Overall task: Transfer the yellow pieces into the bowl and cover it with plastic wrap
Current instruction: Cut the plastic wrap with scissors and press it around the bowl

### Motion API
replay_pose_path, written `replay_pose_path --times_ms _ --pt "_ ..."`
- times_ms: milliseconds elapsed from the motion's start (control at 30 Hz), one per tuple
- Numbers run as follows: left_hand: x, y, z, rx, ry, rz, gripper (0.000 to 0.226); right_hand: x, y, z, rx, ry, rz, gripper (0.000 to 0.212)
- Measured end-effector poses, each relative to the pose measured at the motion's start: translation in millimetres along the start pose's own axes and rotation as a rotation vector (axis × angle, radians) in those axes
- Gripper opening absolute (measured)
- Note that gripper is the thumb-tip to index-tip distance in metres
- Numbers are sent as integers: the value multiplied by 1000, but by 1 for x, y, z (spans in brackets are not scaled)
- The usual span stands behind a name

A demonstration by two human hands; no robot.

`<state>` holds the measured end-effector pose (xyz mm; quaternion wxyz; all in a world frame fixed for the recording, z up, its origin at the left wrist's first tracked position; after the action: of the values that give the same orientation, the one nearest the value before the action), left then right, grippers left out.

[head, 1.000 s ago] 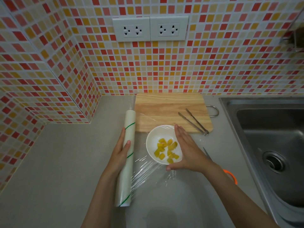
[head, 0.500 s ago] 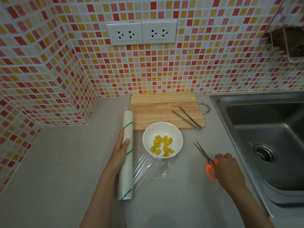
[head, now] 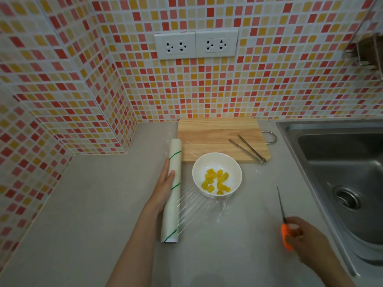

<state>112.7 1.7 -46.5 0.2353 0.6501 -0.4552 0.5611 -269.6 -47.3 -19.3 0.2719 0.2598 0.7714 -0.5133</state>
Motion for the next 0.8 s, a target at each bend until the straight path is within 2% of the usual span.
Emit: replay_pose_path --times_ms 100,233,300,433,467,533,633,700,800 --pt "2 0 -1 2 18 5 52 -10 16 -31 -356 -26 270 33" --pt "2 0 0 5 17 -7 52 -38 84 -72 -788 -9 145 17" --pt "0 0 -1 1 6 -9 52 -51 115 -84 -908 55 154 17" --pt "1 0 -2 2 6 -5 52 -77 141 -85 -841 -13 292 71" --pt "-2 -1 -1 4 8 -2 52 -81 145 -82 -823 2 326 77" --pt "-4 -2 1 5 10 -7 52 -92 149 -78 -780 5 321 75" --pt "-6 -2 1 8 6 -24 52 -103 153 -66 -692 10 331 56" --pt "-6 -1 1 -1 8 -38 48 -109 155 -61 -646 12 362 53" --pt "-9 -1 2 -21 4 -49 42 -113 157 -53 -572 -6 412 81"
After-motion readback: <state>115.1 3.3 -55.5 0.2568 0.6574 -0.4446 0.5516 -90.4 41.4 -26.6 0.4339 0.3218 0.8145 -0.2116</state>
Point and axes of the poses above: each hand's wrist, its own z-axis towards the middle knuckle, its own y-axis out of the palm, x = y × z, the point moved 6 cm from there along z, towards the middle knuckle, and after that the axes turned 6 degrees about z, right-handed, at the moved point
